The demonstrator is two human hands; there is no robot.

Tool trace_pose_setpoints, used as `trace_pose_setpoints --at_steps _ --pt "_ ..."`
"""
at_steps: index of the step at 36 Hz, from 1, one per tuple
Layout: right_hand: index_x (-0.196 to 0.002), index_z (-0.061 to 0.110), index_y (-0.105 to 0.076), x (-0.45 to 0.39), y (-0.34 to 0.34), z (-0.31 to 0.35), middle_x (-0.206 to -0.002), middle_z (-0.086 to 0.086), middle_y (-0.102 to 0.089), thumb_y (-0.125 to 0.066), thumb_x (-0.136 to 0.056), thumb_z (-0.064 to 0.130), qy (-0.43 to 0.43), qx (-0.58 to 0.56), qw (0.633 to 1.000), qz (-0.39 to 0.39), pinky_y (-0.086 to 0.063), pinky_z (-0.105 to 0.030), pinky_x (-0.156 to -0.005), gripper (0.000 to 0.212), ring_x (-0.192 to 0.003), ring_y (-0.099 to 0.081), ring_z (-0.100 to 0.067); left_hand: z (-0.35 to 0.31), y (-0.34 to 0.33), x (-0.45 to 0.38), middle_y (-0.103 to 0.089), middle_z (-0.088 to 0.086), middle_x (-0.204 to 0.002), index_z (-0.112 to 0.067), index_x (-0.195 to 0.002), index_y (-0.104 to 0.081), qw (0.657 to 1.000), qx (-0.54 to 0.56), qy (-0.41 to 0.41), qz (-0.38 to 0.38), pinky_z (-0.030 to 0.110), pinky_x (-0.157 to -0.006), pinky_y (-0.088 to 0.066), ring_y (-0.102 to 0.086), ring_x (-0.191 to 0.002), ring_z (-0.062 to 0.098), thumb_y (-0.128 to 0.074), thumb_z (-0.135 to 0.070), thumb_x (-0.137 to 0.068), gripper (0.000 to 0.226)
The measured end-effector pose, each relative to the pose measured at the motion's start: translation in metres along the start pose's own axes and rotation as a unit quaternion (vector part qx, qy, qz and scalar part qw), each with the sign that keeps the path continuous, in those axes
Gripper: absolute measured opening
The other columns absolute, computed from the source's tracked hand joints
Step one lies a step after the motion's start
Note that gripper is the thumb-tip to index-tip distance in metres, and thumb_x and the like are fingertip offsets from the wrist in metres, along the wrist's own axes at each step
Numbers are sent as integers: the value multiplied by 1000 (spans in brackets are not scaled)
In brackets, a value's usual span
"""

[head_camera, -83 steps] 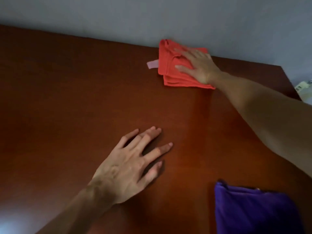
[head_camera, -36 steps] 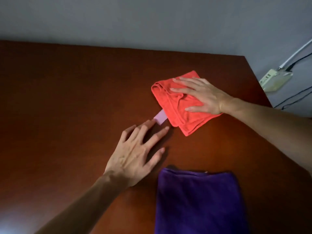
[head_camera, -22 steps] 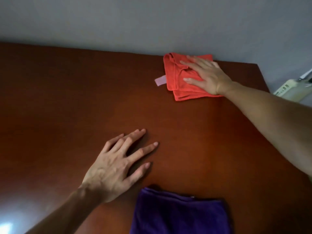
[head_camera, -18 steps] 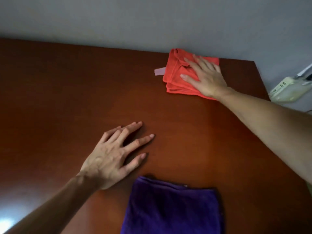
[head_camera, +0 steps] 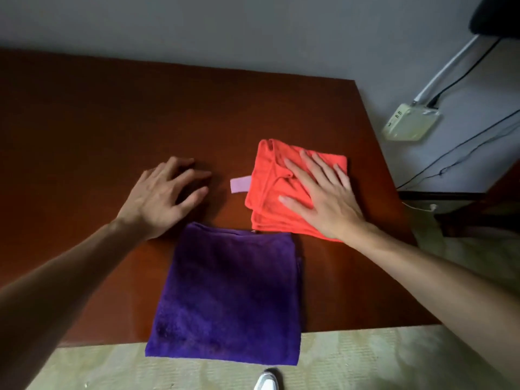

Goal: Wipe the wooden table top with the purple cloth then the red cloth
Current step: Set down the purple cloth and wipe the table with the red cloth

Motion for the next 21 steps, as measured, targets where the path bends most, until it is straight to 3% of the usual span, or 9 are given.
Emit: trace_pose_setpoints --at_steps 3,8,15,18,21 --pt "-162 47 -16 8 2 -9 -173 8 -13 -21 -91 85 15 -6 1000 -6 -11 -49 -128 81 -160 -8 -15 -28 8 -17 -55 2 -122 -27 -121 -63 998 48 23 -35 49 -94 -47 -58 -112 29 -35 -59 -94 50" --pt "-162 46 -21 -2 4 -14 -173 7 -16 -24 -91 85 74 -5 997 -5 -17 -52 -125 80 -159 -13 -15 -80 -14 -46 -54 6 -129 -21 -129 -60 999 29 3 -13 46 -94 -42 -57 -115 32 -32 -61 -92 61" --pt "-162 45 -22 -64 11 -66 -173 11 -11 -36 -96 76 177 -1 983 38 -12 -46 -126 74 -160 -9 -12 -106 -48 -81 -45 7 -148 -18 -148 -45 998 51 12 -35 45 -109 -34 -47 -133 28 -32 -63 -95 70" --pt "-162 46 -20 -110 12 -105 -173 11 -12 -31 -95 77 167 3 985 41 -15 -51 -124 74 -159 -12 -14 -110 -56 -89 -38 3 -156 -26 -154 -36 999 41 13 -31 41 -121 -20 -29 -149 19 -27 -64 -98 69" --pt "-161 47 -19 -155 12 -139 -173 12 -13 -28 -93 79 146 6 988 55 -15 -56 -122 76 -159 -13 -16 -111 -60 -91 -34 2 -158 -38 -155 -34 1000 22 1 -13 38 -124 -14 -23 -152 15 -25 -63 -100 61"
Point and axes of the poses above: each hand's wrist, its own x-axis away from the middle knuckle, its own y-axis out of the back of the hand, z = x × y, the point moved 9 cm from there along -x, towards the middle knuckle
